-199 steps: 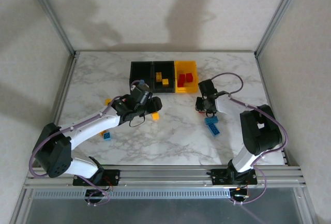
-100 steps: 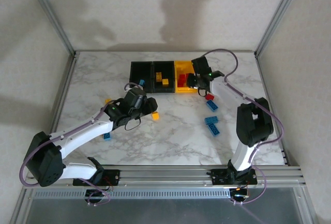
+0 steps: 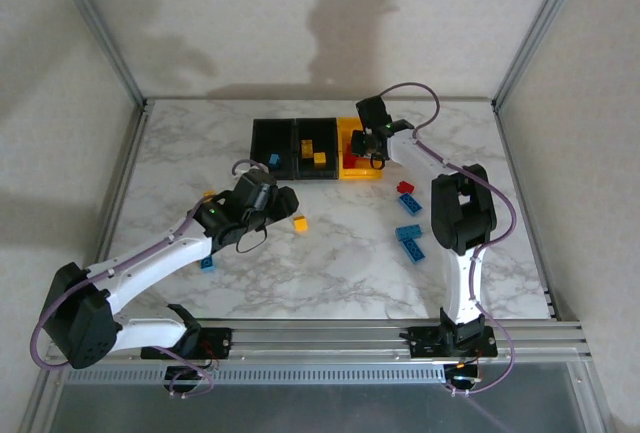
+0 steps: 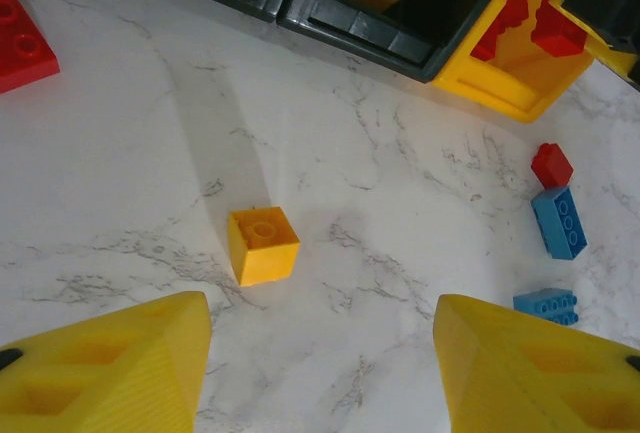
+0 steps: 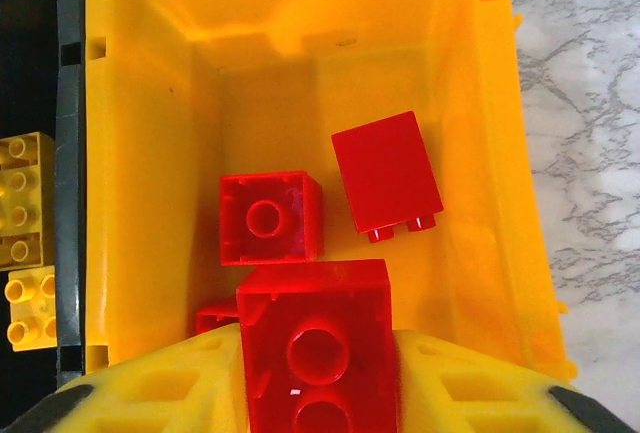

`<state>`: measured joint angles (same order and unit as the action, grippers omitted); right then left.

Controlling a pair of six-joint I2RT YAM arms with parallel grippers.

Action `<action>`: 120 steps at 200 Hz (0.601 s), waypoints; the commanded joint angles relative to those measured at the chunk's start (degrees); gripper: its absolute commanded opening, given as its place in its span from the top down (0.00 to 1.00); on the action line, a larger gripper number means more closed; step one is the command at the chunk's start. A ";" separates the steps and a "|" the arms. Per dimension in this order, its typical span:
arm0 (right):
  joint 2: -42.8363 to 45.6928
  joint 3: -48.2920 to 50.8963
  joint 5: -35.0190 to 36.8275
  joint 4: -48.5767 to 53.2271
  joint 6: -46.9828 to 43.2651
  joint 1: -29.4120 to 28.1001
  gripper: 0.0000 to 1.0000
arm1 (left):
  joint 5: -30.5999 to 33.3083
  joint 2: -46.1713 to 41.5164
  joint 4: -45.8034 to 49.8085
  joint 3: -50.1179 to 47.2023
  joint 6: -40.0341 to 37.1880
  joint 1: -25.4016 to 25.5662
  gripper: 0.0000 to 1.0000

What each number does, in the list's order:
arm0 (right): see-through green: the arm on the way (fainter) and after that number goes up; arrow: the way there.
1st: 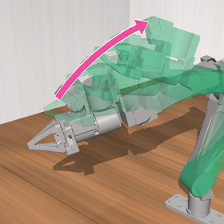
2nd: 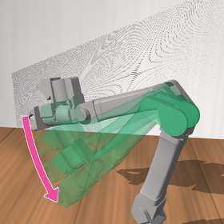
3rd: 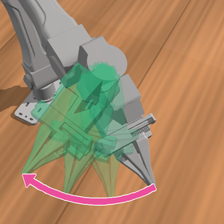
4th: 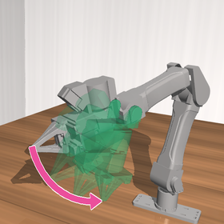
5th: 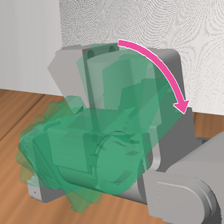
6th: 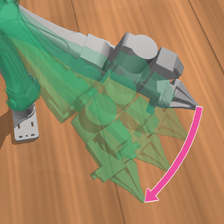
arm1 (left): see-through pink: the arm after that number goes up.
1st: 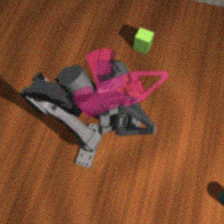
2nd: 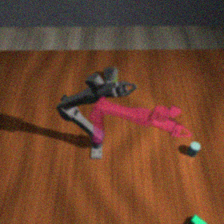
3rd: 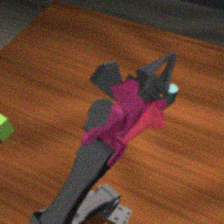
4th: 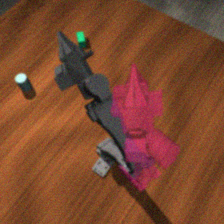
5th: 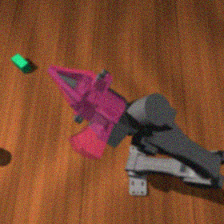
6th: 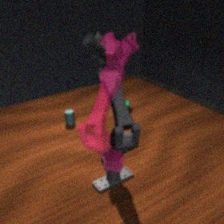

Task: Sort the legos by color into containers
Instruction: Place the lego in the container.

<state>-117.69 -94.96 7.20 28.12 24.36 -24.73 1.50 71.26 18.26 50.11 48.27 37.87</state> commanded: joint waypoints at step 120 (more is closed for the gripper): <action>12.54 8.26 2.35 -0.14 -1.24 0.29 0.55 | -1.37 0.43 -2.18 -1.11 1.17 -0.60 0.38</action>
<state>-111.96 -90.50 7.97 28.10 23.70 -24.73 1.26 71.29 17.82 49.87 48.62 37.67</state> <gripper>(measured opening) 0.446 0.613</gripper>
